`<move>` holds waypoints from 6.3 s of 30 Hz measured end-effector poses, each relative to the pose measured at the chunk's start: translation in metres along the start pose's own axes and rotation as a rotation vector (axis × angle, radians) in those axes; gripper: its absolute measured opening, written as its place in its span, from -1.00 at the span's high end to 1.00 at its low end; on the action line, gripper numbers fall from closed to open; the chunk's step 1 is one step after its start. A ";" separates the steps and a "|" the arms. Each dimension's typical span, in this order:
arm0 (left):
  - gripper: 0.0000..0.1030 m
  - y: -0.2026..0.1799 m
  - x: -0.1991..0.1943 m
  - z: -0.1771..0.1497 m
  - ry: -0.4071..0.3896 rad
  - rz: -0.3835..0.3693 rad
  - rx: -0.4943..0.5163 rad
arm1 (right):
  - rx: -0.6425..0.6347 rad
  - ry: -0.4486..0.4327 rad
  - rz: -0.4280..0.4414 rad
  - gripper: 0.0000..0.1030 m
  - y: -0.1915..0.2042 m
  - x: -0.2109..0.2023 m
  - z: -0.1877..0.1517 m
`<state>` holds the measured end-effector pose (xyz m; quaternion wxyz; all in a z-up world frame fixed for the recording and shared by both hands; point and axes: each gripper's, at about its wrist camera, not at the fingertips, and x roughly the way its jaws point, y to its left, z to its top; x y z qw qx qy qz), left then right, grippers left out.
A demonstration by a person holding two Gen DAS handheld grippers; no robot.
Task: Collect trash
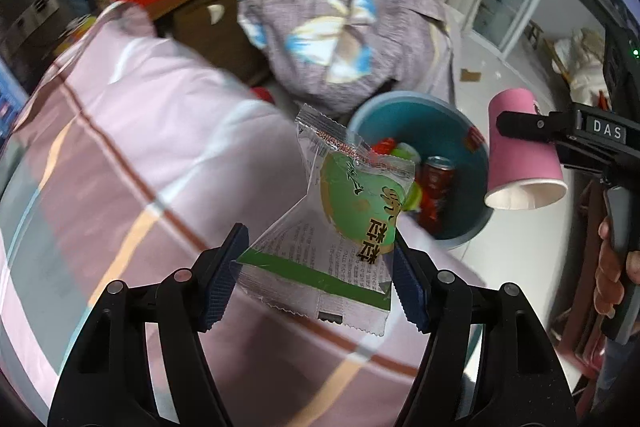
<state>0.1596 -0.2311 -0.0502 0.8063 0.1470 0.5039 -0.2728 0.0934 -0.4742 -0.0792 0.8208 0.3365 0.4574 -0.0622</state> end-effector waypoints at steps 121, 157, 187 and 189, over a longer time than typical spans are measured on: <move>-0.92 0.000 -0.085 -0.096 -0.083 0.053 -0.181 | -0.343 -0.088 -0.194 -0.87 0.060 -0.077 -0.123; -0.92 0.003 -0.074 -0.101 -0.090 0.068 -0.190 | -0.340 -0.061 -0.211 -0.87 0.049 -0.062 -0.126; -0.92 0.007 -0.065 -0.107 -0.066 0.074 -0.213 | -0.352 -0.050 -0.217 -0.87 0.051 -0.054 -0.123; -0.92 0.008 -0.066 -0.107 -0.064 0.079 -0.216 | -0.352 -0.050 -0.217 -0.87 0.051 -0.054 -0.123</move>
